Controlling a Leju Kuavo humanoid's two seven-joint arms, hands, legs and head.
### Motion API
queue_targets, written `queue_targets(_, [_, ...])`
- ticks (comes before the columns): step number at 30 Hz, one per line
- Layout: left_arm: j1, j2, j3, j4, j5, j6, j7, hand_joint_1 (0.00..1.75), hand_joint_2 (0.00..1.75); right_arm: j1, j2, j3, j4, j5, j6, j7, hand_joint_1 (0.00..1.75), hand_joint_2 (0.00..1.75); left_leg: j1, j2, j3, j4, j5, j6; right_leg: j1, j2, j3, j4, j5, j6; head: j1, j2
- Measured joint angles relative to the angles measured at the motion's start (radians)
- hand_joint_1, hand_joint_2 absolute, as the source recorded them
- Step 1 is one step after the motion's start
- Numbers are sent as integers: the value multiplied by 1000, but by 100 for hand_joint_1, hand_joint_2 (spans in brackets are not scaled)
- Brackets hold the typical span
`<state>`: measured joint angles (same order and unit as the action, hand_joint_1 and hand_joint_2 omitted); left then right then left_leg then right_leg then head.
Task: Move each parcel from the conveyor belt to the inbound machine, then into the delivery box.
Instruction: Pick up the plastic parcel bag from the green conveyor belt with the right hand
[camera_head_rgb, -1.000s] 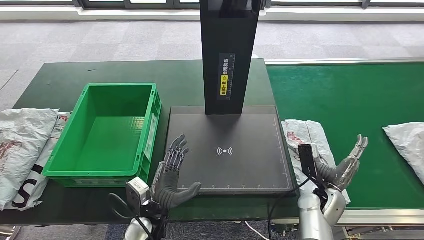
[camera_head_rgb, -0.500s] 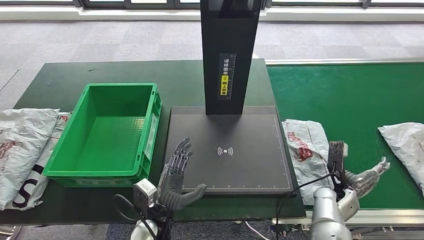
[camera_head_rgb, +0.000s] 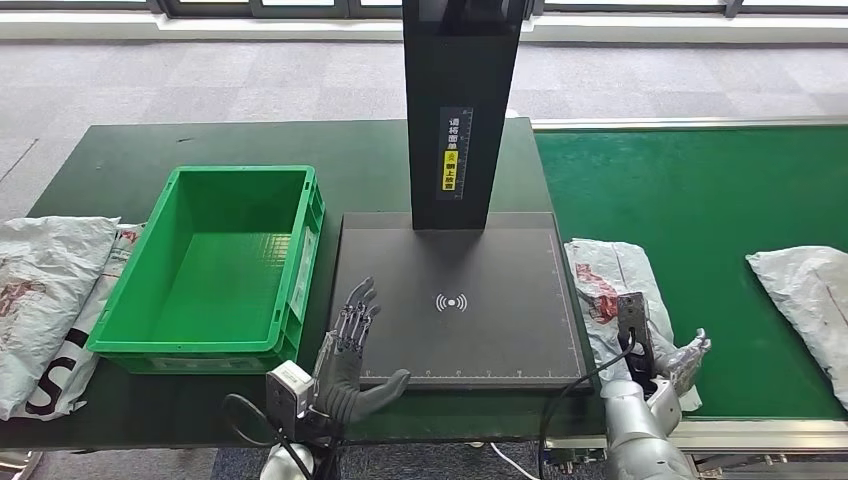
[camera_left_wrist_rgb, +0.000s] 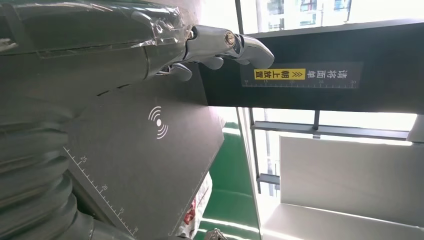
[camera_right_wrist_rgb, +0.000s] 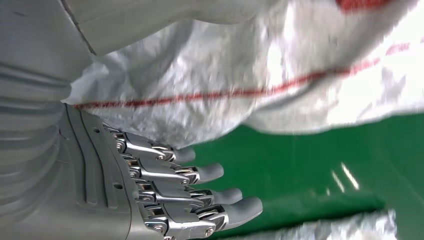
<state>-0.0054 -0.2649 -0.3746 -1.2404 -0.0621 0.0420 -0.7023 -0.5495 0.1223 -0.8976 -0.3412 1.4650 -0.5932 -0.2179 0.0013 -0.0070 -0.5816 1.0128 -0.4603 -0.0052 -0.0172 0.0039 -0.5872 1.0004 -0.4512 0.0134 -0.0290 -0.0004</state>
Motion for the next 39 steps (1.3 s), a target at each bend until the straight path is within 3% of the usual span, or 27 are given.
queue_targets(6, [4, 5, 0, 0, -2, 11, 0, 0, 175, 0, -1, 0, 26, -14, 86, -71, 0, 175, 0, 0, 0, 0, 0, 0, 0, 0, 0, 0, 0, 0, 0, 0])
queue_targets(13, [4, 8, 0, 1, -2, 15, 0, 0, 175, 0, -1, 0, 38, -6, 119, -59, 0, 175, 0, 0, 0, 0, 0, 0, 0, 0, 0, 0, 0, 0, 0, 0])
queue_targets(14, [4, 8, 0, 2, -2, 16, 0, 0, 175, 0, -1, 1, 39, 4, 135, -35, 23, 175, 0, 0, 0, 0, 0, 0, 0, 0, 0, 0, 0, 0, 0, 0])
queue_targets(17, [3, 9, 0, 6, -3, 16, 0, 0, 175, -5, -1, 17, 42, 61, 207, 91, 154, 175, 1, 1, 3, 0, 0, 0, 1, 0, 2, -1, 0, 0, 0, 0])
queue_targets(18, [2, 9, 0, 8, -3, 16, 0, 0, 175, -9, -1, 26, 42, 78, 231, 132, 175, 175, 2, 1, 4, 0, 0, 0, 2, 0, 4, -2, -1, 0, 0, 0])
queue_targets(22, [2, 10, 0, 13, -7, 19, 0, 0, 175, -13, -4, 56, 43, 106, 287, 206, 175, 175, 4, 1, 9, 0, -2, 2, 4, 0, 11, -6, -2, 0, 0, 0])
queue_targets(39, [4, 10, 0, 16, 0, 29, 0, 0, 175, -11, -9, 84, 43, 98, 271, 202, 175, 175, 4, 5, 12, 1, 0, 4, 4, 5, 15, -9, 5, 4, 0, 0])
